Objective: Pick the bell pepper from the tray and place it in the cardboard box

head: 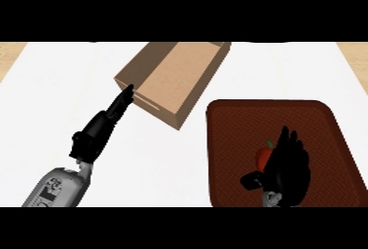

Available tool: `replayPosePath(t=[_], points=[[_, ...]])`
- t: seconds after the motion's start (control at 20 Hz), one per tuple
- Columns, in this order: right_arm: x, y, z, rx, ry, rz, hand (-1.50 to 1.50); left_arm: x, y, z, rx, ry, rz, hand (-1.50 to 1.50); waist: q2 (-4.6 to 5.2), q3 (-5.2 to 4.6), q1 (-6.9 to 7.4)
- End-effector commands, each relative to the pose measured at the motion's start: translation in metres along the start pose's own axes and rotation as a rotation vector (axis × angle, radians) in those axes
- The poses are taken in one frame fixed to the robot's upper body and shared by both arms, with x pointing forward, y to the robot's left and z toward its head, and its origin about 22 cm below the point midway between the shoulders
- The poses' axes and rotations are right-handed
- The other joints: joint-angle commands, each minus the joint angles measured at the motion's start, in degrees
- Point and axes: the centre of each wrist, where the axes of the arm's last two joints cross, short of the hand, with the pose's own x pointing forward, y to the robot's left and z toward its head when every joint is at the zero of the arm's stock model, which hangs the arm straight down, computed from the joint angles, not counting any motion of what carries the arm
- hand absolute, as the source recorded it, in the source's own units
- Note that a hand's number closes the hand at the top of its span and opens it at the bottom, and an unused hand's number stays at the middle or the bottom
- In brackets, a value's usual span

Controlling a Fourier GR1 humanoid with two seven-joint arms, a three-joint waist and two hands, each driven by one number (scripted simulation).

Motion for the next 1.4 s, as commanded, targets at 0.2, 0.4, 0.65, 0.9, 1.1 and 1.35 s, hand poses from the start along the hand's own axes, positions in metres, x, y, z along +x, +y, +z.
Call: replayPosePath(t=[0.2,0.4,0.65,0.9,1.1,1.35], points=[[-0.001,0.0,-0.007,0.059,0.189,0.034,-1.5,0.001,0.005,-0.003,0.005,0.01,0.0,0.0,-0.05,-0.01,-0.25],[0.01,0.015,-0.022,0.081,0.199,0.033,-1.5,0.0,-0.015,-0.002,-0.017,0.008,0.004,0.0,0.03,0.02,0.07],[-0.007,0.019,-0.03,0.083,0.197,0.044,-1.5,-0.017,-0.027,0.01,-0.005,-0.012,0.005,0.0,-0.03,0.0,-0.06],[-0.006,0.034,-0.041,0.083,0.237,0.088,-1.5,-0.011,0.011,-0.002,-0.002,-0.001,0.012,0.0,0.15,-0.01,-0.06],[-0.026,0.031,-0.036,0.095,0.231,0.098,-1.5,0.007,-0.008,-0.005,0.01,-0.014,0.007,0.0,-0.07,0.02,-0.25],[-0.025,0.034,-0.028,0.097,0.193,0.116,1.5,0.001,0.006,-0.003,-0.019,0.006,0.003,0.0,-0.07,0.0,-0.26]])
